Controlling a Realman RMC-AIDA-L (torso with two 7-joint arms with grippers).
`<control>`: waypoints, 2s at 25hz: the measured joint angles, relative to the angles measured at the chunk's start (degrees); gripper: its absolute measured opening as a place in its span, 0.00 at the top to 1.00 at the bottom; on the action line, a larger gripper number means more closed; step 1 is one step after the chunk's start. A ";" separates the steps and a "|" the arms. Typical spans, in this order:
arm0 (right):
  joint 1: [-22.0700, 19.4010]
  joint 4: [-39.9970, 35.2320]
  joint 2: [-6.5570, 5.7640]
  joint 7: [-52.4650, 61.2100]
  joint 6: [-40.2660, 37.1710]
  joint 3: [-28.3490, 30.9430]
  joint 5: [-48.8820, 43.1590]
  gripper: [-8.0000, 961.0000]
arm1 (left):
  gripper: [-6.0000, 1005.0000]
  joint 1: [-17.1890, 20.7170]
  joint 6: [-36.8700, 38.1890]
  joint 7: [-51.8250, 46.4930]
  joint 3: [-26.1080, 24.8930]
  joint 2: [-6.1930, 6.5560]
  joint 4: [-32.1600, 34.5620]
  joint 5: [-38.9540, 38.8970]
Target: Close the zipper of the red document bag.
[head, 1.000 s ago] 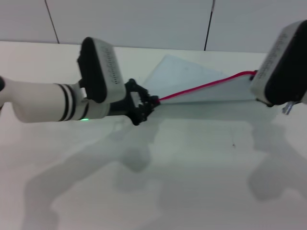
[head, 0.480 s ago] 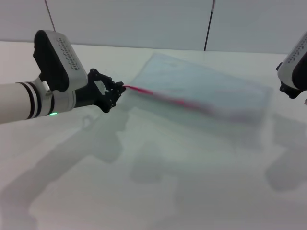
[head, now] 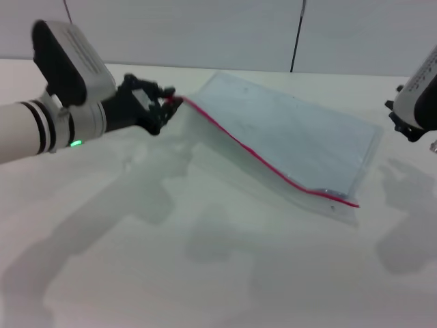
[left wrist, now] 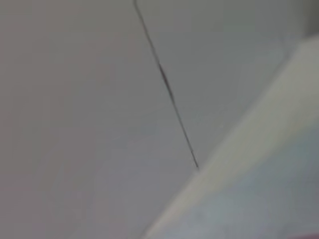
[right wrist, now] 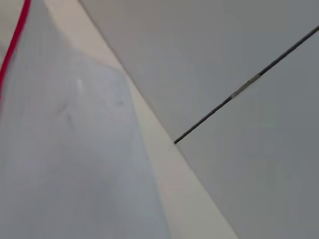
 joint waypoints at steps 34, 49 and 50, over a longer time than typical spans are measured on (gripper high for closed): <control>-6.85 32.31 -0.13 14.41 78.74 -14.39 35.88 0.46 | 0.26 11.93 -5.66 39.49 15.01 -0.88 -1.67 -71.57; -4.02 36.78 -0.14 16.16 81.88 -15.43 36.07 0.46 | 0.26 9.60 -5.61 39.03 14.90 -0.67 -5.29 -71.85; -3.82 36.95 -0.14 16.17 81.88 -15.50 36.08 0.46 | 0.26 9.21 -5.77 39.03 14.90 -0.61 -5.76 -71.85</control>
